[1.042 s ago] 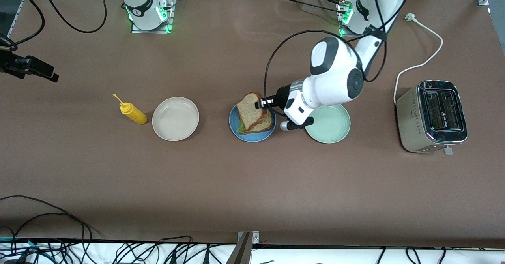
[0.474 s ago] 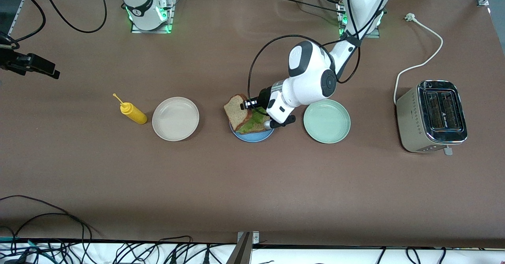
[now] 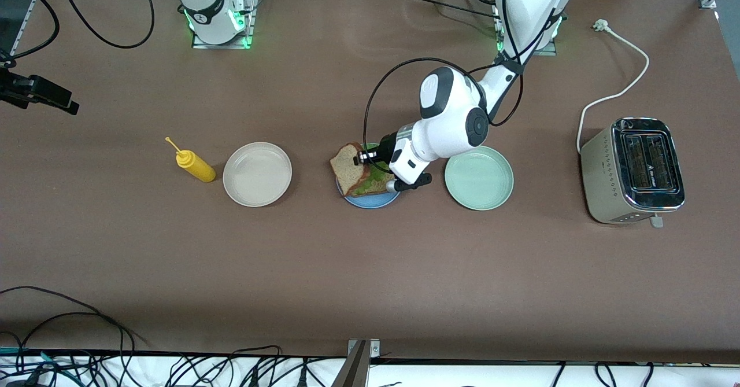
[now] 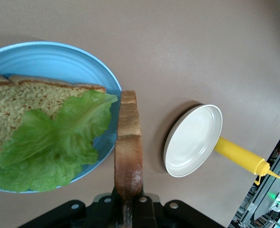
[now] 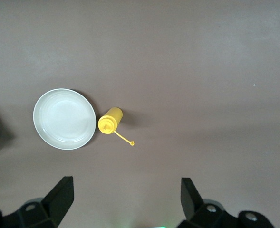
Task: Make sandwich in blue plate with both arms
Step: 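Lower the toast onto the lettuce and open the left gripper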
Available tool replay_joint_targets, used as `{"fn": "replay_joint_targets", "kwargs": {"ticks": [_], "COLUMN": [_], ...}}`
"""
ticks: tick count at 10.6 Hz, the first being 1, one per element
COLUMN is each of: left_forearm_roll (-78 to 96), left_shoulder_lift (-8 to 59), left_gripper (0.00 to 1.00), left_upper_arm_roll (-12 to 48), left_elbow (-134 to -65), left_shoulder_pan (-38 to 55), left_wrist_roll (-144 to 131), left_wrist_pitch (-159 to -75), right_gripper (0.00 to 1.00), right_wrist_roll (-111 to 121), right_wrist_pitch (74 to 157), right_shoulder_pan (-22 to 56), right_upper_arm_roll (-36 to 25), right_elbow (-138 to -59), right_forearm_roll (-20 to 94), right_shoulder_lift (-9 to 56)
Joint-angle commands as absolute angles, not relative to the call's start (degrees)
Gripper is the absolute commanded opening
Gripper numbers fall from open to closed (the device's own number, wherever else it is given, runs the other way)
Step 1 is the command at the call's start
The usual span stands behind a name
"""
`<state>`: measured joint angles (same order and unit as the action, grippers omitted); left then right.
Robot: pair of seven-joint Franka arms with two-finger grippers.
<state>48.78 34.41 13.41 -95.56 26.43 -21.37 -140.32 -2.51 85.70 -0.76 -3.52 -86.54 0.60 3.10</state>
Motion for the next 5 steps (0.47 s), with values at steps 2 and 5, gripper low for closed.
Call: {"fn": "replay_joint_targets", "kwargs": {"ticks": [2,5], "left_forearm_roll": [50.1,50.1], "left_shoulder_lift": [35.86,35.16], "left_gripper": [0.0,0.31], "left_upper_arm_roll": [12.74,12.83], "left_elbow": [-96.23,-100.18], "left_shoulder_pan": [26.55,23.91], "left_wrist_roll": [-14.87,-10.21], "left_wrist_pitch": [-140.89,-140.19], "right_gripper": [1.0,1.0], "right_wrist_roll": [-3.08,-3.08], "right_wrist_pitch": [84.73,84.73], "right_shoulder_pan": [-1.14,-1.14], "right_upper_arm_roll": [-3.25,-3.25], "right_elbow": [-85.08,-85.08], "right_forearm_roll": [0.09,0.0], "right_shoulder_lift": [3.69,3.69]}}
